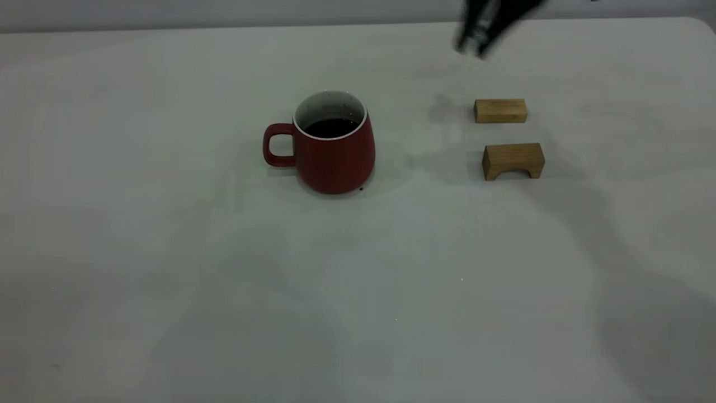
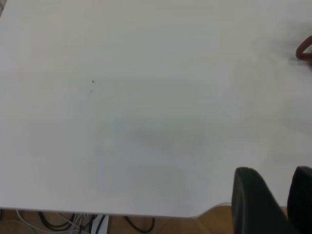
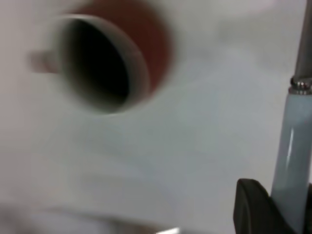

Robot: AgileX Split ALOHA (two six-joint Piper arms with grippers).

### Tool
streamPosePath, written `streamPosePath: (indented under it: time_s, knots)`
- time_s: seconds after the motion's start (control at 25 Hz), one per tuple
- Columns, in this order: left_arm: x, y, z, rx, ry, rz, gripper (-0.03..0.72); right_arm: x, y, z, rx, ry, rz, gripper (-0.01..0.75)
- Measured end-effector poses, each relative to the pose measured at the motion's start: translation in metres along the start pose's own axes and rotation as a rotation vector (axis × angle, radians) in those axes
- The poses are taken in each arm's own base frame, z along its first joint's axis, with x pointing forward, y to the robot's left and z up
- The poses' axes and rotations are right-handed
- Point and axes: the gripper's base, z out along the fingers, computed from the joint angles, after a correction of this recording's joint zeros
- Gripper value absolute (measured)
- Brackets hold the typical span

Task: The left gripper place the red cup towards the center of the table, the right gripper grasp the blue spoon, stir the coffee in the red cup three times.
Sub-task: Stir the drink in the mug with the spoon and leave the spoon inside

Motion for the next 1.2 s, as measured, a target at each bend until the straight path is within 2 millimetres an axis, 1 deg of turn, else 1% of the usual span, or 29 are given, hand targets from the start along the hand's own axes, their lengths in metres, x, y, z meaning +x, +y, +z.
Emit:
streamPosePath:
  time_s: [0.12,0.24,0.4,0.52,0.6,0.8,1.0,1.2]
  knots:
    - [0.000,0.000,0.000,0.000,0.000,0.000,0.247,0.004,0.018,-0.001,-0.189,0.068,0.246,0.136]
    - [0.000,0.000,0.000,0.000,0.000,0.000,0.247,0.007,0.034,0.001,-0.327,0.147,0.477,0.136]
    - [0.000,0.000,0.000,0.000,0.000,0.000,0.246,0.013,0.053,0.019,-0.418,0.299,0.813,0.136]
    - [0.000,0.000,0.000,0.000,0.000,0.000,0.246,0.014,0.061,0.031,-0.477,0.399,0.991,0.136]
    - [0.000,0.000,0.000,0.000,0.000,0.000,0.246,0.012,0.062,0.036,-0.521,0.438,1.041,0.136]
    - [0.000,0.000,0.000,0.000,0.000,0.001,0.246,0.007,0.060,0.048,-0.582,0.481,1.085,0.136]
    - [0.000,0.000,0.000,0.000,0.000,0.001,0.246,0.002,0.046,0.076,-0.576,0.514,1.156,0.136]
    - [0.000,0.000,0.000,0.000,0.000,0.001,0.246,-0.005,0.030,0.107,-0.573,0.483,1.212,0.136]
